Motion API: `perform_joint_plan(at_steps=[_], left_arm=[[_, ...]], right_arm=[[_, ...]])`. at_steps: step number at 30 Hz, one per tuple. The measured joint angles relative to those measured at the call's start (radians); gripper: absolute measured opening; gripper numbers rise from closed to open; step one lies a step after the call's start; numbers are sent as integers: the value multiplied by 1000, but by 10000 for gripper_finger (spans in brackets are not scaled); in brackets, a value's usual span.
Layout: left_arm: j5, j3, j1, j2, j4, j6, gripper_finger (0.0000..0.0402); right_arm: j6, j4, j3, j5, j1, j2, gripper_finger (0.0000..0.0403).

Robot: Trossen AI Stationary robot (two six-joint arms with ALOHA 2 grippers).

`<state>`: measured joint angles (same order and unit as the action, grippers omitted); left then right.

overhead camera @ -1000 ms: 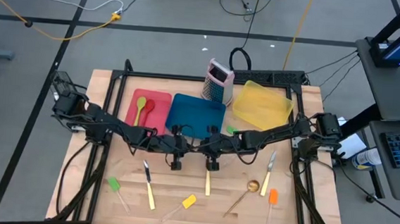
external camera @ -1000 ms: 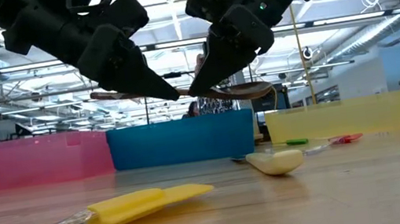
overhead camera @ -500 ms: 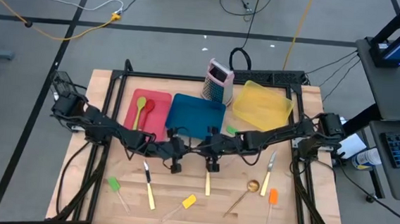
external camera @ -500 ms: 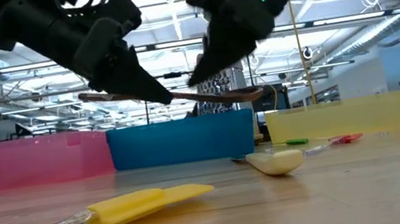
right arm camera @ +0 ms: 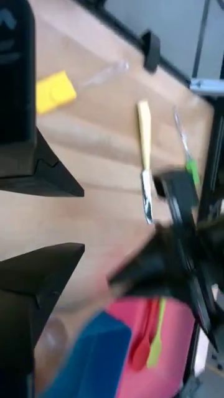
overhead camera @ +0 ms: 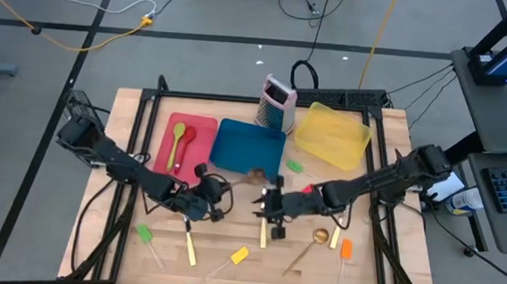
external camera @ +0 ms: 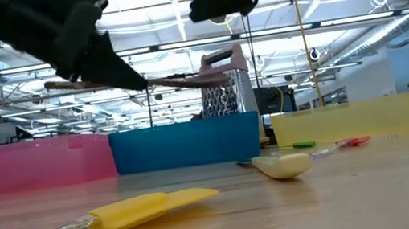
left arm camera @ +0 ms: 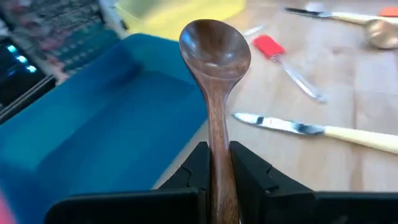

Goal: Pick & Place Kitchen Items
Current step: Put the brown spoon into the red bin

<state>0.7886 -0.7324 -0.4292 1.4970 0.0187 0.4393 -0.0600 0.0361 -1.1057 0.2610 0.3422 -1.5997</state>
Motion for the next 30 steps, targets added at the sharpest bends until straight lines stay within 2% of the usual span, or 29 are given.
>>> perform_joint_plan(at_steps=[4,7,11,14,17,21,30], left_arm=[[62,1,-3,-117,-169,96,30],[142,1,-4,-212,-341,233,31],[238,2,16,-308,-621,502,32],[230,6,48,-335,-816,755,33],[214,29,95,-331,-909,936,34],[147,99,188,-316,-846,1035,34],[-54,242,376,-298,-501,990,35]], right_arm=[[-36,1,0,1,49,-17,118],[-80,45,1,1,73,-31,118],[-73,132,0,4,95,-52,118],[-58,162,1,4,103,-70,118],[-59,173,1,3,105,-83,118],[-66,176,1,4,105,-85,118],[-48,177,1,4,102,-84,118]])
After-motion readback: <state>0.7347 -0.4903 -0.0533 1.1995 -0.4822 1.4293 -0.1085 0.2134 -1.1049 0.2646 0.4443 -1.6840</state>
